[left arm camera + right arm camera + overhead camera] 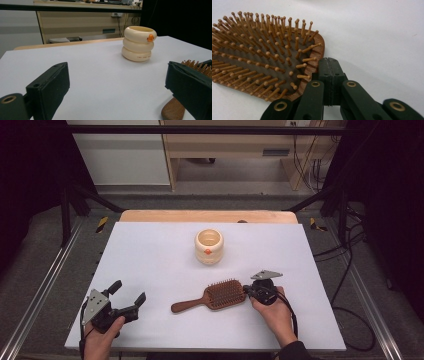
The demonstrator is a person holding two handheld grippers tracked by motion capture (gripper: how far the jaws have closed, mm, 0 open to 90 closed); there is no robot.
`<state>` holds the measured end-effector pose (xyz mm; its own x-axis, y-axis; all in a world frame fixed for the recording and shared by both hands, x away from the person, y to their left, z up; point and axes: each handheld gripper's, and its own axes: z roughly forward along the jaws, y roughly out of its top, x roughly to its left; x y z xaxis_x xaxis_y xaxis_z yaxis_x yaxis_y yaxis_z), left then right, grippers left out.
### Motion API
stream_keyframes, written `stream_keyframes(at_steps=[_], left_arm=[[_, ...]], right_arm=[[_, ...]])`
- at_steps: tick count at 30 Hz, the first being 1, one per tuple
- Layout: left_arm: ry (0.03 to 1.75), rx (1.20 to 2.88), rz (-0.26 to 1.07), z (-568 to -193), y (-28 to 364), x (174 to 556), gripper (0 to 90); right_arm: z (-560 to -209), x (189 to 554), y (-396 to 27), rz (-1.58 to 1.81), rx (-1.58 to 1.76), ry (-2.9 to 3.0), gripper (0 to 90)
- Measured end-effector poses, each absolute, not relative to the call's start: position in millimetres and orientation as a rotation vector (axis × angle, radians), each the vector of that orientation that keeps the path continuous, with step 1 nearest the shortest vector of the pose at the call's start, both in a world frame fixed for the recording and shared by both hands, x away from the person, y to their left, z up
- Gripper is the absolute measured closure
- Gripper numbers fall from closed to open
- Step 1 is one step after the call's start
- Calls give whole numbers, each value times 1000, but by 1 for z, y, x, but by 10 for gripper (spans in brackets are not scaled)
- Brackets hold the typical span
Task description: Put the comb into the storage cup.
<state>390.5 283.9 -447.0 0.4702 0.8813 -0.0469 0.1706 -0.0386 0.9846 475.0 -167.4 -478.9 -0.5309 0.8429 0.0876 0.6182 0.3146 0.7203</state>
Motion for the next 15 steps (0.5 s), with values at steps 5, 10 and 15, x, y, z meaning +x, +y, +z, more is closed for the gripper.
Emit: stream_keyframes(at_steps=[5,10,15], left_arm=[[954,1529,743,-447,283,391,55],[952,1530,743,-447,283,391,55],[950,1532,742,-447,283,391,55]], right_arm=[[-479,474,-167,1040,1312,2281,900],[-479,474,-163,1049,1314,2284,900],[-479,474,-155,1051,1296,2300,900]])
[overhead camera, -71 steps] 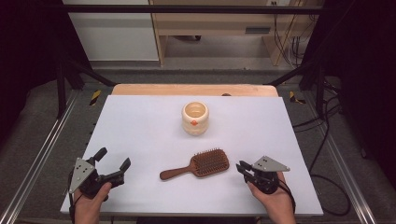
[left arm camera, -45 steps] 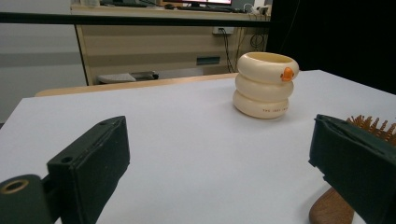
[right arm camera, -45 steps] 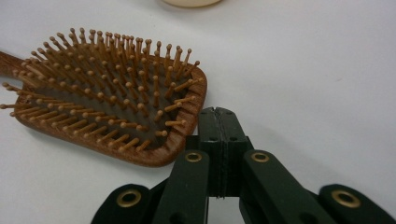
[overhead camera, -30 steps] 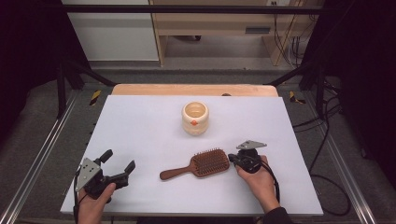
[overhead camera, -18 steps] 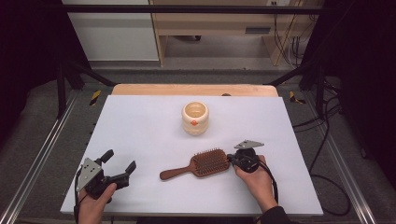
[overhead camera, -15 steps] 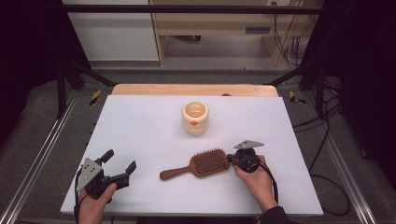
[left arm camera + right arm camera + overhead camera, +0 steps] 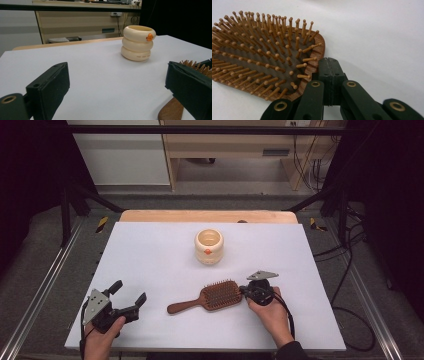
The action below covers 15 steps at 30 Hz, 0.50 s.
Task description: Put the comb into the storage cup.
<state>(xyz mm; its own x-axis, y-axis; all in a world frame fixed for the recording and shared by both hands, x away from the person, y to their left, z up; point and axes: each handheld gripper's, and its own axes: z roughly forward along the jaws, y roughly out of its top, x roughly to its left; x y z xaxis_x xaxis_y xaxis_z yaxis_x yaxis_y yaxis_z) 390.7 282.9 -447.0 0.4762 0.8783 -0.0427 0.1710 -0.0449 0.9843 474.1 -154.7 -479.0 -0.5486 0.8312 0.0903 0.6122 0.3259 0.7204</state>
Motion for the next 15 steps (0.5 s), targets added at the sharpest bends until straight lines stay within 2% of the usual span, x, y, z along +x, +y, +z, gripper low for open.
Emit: stream_keyframes(at_steps=[15], left_arm=[[942,1540,742,-447,282,391,55]], right_arm=[[-480,474,-116,1072,1222,2367,900]])
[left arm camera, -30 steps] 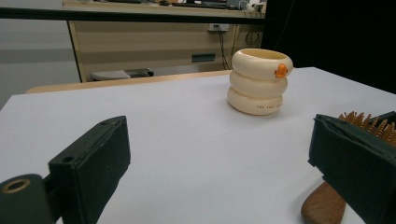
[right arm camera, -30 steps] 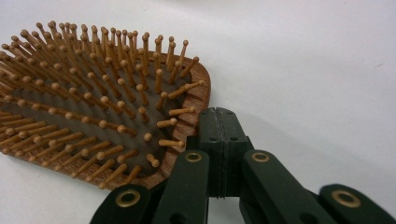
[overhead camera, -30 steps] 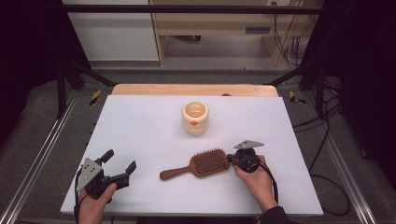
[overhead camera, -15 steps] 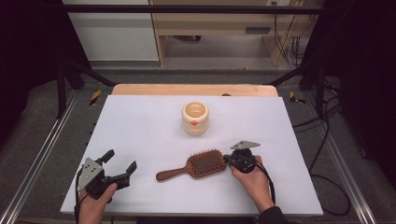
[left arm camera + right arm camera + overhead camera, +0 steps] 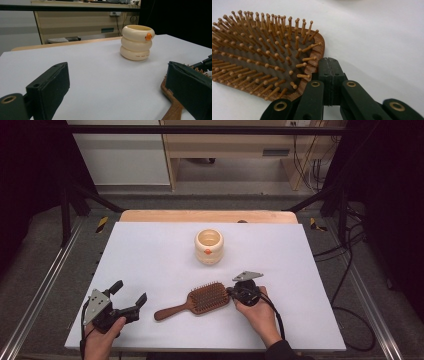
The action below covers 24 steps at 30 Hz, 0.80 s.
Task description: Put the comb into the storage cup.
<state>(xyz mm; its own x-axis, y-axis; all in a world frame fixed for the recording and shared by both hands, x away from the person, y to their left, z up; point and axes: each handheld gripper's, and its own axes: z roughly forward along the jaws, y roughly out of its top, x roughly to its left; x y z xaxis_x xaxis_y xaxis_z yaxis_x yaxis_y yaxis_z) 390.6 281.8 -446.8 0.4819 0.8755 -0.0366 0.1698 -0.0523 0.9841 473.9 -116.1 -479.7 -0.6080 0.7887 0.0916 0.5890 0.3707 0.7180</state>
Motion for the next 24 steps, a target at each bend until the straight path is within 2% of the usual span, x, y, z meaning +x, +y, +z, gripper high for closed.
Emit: stream_keyframes(at_steps=[24], left_arm=[[927,1557,745,-446,279,390,55]], right_arm=[[-481,468,-67,1099,1127,2437,900]])
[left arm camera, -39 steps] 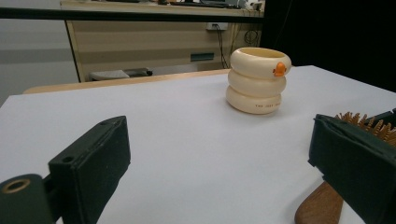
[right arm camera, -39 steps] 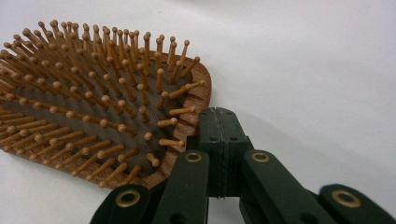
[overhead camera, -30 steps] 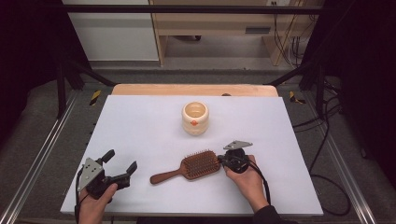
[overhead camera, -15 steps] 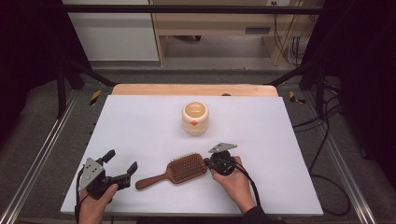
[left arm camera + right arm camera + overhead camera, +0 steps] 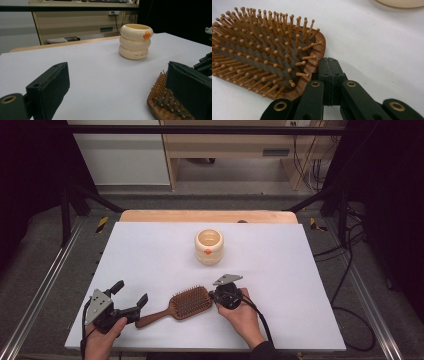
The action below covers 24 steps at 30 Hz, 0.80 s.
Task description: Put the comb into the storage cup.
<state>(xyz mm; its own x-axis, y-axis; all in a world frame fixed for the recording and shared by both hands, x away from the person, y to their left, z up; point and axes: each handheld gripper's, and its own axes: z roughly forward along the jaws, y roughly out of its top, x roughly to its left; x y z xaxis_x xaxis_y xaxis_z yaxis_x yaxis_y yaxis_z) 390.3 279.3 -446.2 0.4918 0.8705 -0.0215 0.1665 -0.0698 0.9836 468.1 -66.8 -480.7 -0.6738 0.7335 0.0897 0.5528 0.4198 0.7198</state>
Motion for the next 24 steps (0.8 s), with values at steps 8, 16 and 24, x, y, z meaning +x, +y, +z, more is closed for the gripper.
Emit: stream_keyframes(at_steps=[8,16,24], left_arm=[[922,1563,747,-446,279,390,55],[924,1568,750,-446,279,390,55],[938,1586,784,-446,278,389,47]], right_arm=[[-481,469,-64,1097,1113,2443,900],[-471,468,-80,1132,1109,2399,900],[-456,463,-126,1193,1140,2291,844]])
